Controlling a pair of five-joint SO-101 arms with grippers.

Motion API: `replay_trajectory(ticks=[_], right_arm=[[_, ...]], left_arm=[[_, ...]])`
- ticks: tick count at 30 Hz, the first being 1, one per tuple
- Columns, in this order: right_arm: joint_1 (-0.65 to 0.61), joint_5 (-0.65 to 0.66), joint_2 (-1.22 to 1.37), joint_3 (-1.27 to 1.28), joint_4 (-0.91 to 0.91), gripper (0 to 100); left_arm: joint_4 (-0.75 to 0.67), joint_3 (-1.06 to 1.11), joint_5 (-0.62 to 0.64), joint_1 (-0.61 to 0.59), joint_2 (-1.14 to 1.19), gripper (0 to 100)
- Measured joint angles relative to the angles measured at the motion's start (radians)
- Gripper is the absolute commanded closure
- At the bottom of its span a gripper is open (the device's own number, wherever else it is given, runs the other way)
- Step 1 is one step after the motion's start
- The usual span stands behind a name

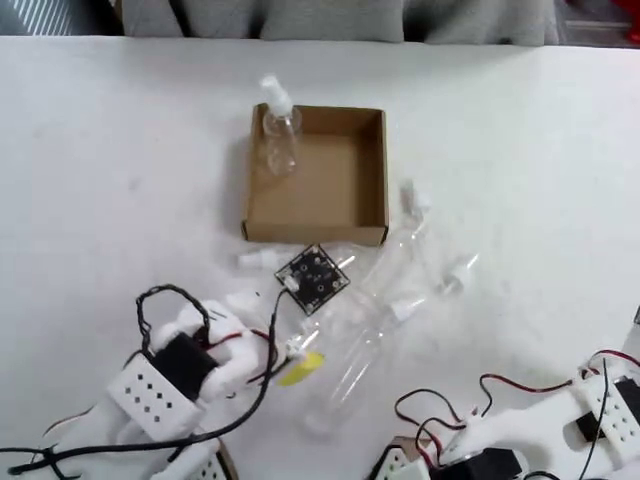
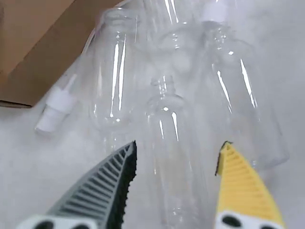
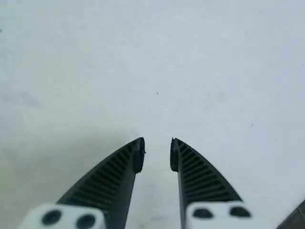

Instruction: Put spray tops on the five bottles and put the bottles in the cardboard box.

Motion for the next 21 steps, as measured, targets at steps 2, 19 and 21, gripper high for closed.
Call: replay_trajectory(ticks=[2,19,21], right_arm=[[0.000,0.003,0.000,0.000,-0.005,92.5],[0.000,0.003,0.000,0.000,-0.005,92.5],[0.000,0.003,0.000,0.005,-0.005,92.5]], left_arm=[[-0.008,0.009,-0.026,0.002,0.000,72],[-0.044,-0.170,-0.006,0.002,0.407,72],[-0.044,-0.209,-0.005,0.000,0.502,72]])
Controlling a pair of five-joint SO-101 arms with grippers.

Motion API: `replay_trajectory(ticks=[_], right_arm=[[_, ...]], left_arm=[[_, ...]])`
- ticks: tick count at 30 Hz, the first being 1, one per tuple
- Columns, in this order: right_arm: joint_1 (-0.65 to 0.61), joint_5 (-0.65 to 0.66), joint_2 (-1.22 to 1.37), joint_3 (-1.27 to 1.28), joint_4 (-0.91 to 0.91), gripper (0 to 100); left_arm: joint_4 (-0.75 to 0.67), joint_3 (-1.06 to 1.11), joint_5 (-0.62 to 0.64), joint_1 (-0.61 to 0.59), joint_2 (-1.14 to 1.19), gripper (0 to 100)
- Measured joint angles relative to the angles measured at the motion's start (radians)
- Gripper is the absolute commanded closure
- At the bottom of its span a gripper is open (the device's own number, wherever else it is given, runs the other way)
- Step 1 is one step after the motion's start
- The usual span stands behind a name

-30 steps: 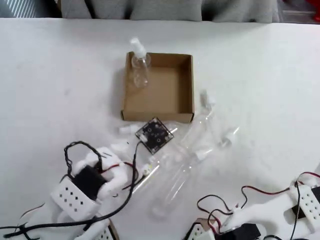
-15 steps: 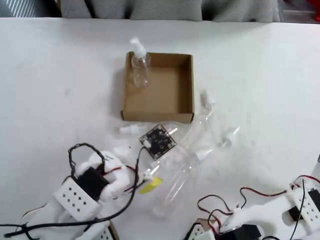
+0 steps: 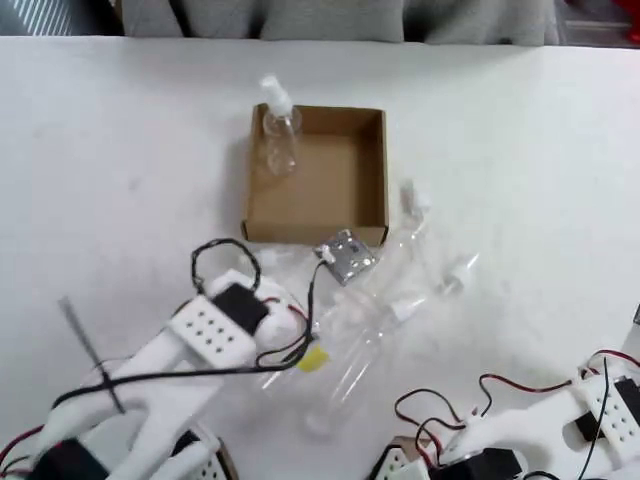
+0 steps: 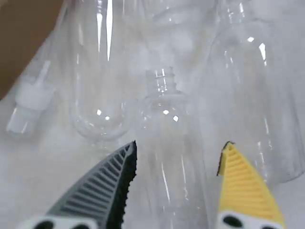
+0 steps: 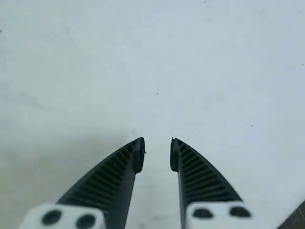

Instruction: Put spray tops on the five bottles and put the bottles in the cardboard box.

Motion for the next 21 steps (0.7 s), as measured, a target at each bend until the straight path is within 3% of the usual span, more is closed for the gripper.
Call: replay_trajectory(ticks=[13,21], right_arm=[[-0.003,0.003,-0.008,0.110,-0.126,92.5],[-0.003,0.003,-0.008,0.110,-0.127,92.5]], left_arm=[[-0.006,-0.199,0.055,0.002,0.397,72],[-0.101,-0.209,0.057,0.000,0.542,72]])
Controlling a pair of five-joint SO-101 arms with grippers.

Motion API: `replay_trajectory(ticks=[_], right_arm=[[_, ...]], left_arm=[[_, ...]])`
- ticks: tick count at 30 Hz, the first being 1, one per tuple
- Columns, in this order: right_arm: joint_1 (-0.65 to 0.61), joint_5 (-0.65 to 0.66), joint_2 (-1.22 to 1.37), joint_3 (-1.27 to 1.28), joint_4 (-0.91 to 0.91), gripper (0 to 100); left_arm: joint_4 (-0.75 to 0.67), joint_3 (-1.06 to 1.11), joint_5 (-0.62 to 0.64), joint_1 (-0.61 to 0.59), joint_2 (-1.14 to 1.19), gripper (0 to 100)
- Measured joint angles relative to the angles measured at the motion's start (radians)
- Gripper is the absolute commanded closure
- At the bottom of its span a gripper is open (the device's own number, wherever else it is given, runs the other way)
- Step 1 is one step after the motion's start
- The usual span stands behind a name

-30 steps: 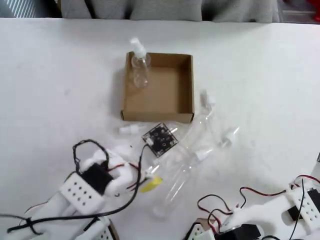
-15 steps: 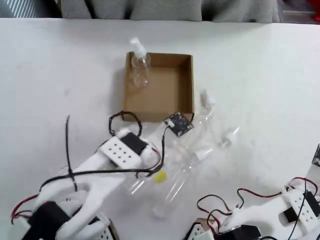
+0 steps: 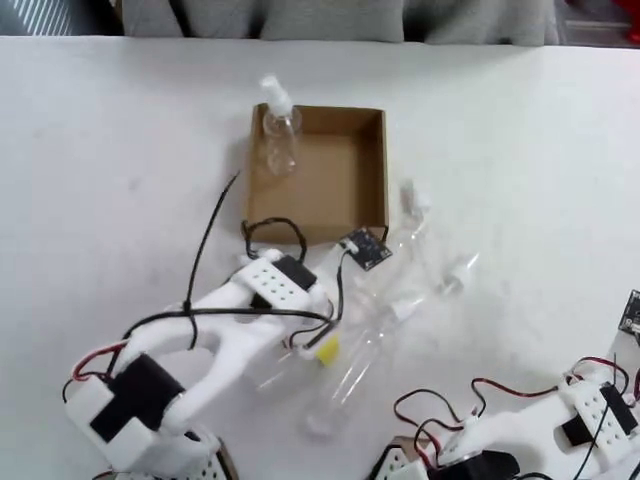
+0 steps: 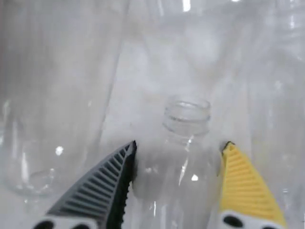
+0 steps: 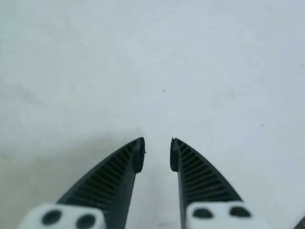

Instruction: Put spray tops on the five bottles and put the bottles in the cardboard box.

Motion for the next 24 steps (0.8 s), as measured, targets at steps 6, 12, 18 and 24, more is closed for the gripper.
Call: replay_trajectory(ticks=[6,12,18,24], right_arm=[[0.000,0.000,0.000,0.000,0.000,92.5],[0.000,0.000,0.000,0.000,0.000,92.5],[0.000,0.000,0.000,0.000,0.000,92.5],[-0.061,0.000,0.000,0.000,0.000,92.5]], left_arm=[[-0.005,-0.028,-0.005,0.000,0.034,78],[-0.005,-0.031,-0.069,0.017,0.035,95],[0.023,-0.035,-0.103,0.063,0.035,98],[0.124,-0.026,-0.103,0.100,-0.038,98]])
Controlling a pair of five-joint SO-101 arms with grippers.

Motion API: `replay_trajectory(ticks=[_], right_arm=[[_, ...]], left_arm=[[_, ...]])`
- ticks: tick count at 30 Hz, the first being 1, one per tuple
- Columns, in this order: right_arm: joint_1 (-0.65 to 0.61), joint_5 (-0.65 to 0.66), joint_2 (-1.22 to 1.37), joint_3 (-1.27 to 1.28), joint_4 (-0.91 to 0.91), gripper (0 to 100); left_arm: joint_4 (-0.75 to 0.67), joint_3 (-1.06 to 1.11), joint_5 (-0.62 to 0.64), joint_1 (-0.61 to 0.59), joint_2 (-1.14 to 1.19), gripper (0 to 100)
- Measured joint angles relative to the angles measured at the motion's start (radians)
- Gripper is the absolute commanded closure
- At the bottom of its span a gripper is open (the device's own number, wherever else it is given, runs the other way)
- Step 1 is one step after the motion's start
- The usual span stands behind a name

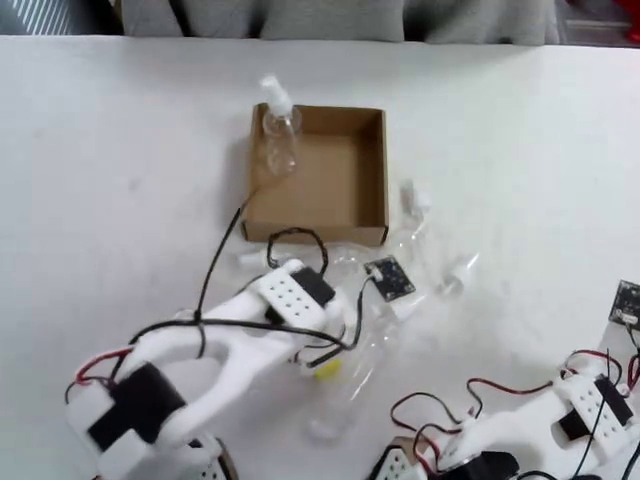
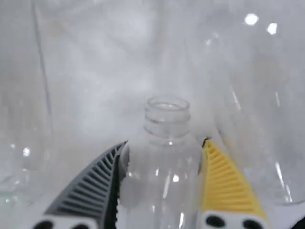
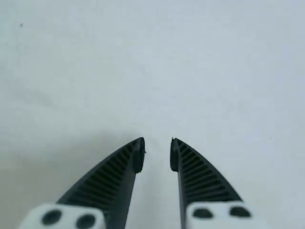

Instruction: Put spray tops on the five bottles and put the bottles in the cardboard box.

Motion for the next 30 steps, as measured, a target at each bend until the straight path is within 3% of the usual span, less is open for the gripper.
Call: replay_trajectory(ticks=[5,13,17,20,24,30], right_arm=[[-0.068,0.000,0.002,0.008,0.000,92.8],[-0.259,0.003,0.002,0.005,0.009,92.9],[-0.324,0.003,0.002,-0.094,0.163,92.9],[-0.391,-0.009,0.002,-0.226,0.327,92.9],[-0.500,-0.126,0.002,-0.407,0.494,92.9],[-0.700,-0.232,0.002,-0.532,0.525,92.9]], left_arm=[[0.048,0.084,-0.003,-0.064,-0.253,98],[0.063,0.296,-0.009,-0.359,-0.758,98],[0.101,0.344,-0.009,-0.531,-0.953,98],[0.101,0.368,-0.009,-0.683,-1.002,98],[0.023,0.436,-0.009,-0.841,-1.013,98],[-0.017,0.460,-0.009,-0.887,-1.014,98]])
